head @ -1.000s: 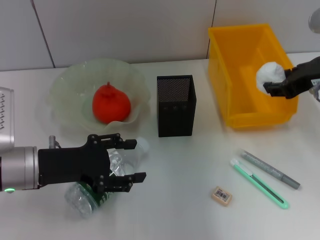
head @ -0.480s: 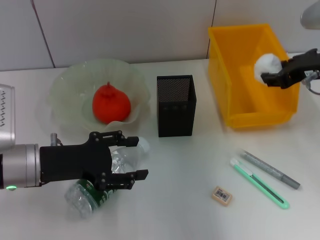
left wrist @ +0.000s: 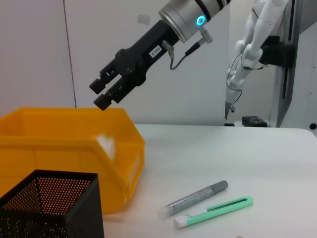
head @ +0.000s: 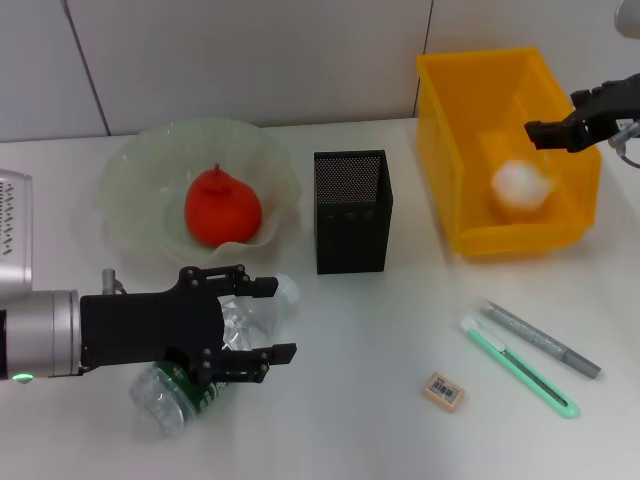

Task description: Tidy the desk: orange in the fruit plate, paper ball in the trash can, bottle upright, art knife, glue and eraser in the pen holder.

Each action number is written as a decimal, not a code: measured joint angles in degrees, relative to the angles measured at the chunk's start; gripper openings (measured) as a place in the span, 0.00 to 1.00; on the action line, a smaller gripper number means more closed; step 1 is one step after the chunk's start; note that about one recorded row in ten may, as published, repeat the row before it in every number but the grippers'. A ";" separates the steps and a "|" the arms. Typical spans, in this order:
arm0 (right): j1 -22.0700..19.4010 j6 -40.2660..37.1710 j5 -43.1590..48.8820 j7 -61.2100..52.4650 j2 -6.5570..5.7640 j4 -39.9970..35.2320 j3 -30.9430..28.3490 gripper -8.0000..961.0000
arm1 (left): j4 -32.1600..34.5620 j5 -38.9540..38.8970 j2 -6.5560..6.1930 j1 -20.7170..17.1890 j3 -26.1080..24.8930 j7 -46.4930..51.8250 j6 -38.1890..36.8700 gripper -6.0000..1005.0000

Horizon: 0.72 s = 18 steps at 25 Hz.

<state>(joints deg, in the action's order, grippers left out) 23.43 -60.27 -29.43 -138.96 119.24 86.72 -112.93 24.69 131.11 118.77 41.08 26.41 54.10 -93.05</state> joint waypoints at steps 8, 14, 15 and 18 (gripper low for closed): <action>-1.40 0.62 -2.47 1.14 -0.04 1.93 -0.18 0.70 | 0.00 0.02 0.05 0.00 0.05 -0.07 0.07 0.76; -4.85 0.63 -14.37 8.00 -0.14 5.53 -2.82 0.70 | 0.00 0.02 0.05 -0.02 0.05 -0.05 0.07 0.76; -5.36 0.01 -17.13 9.80 -0.14 5.86 -3.83 0.70 | 0.00 0.02 0.06 -0.01 0.05 -0.05 0.07 0.76; -6.49 -4.45 -27.37 17.69 0.00 5.42 -8.34 0.70 | 0.00 0.02 0.06 0.01 0.05 -0.03 0.06 0.76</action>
<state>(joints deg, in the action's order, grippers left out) 16.95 -64.72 -56.80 -121.27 119.24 92.14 -121.26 24.70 131.14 118.83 41.10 26.45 54.06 -92.99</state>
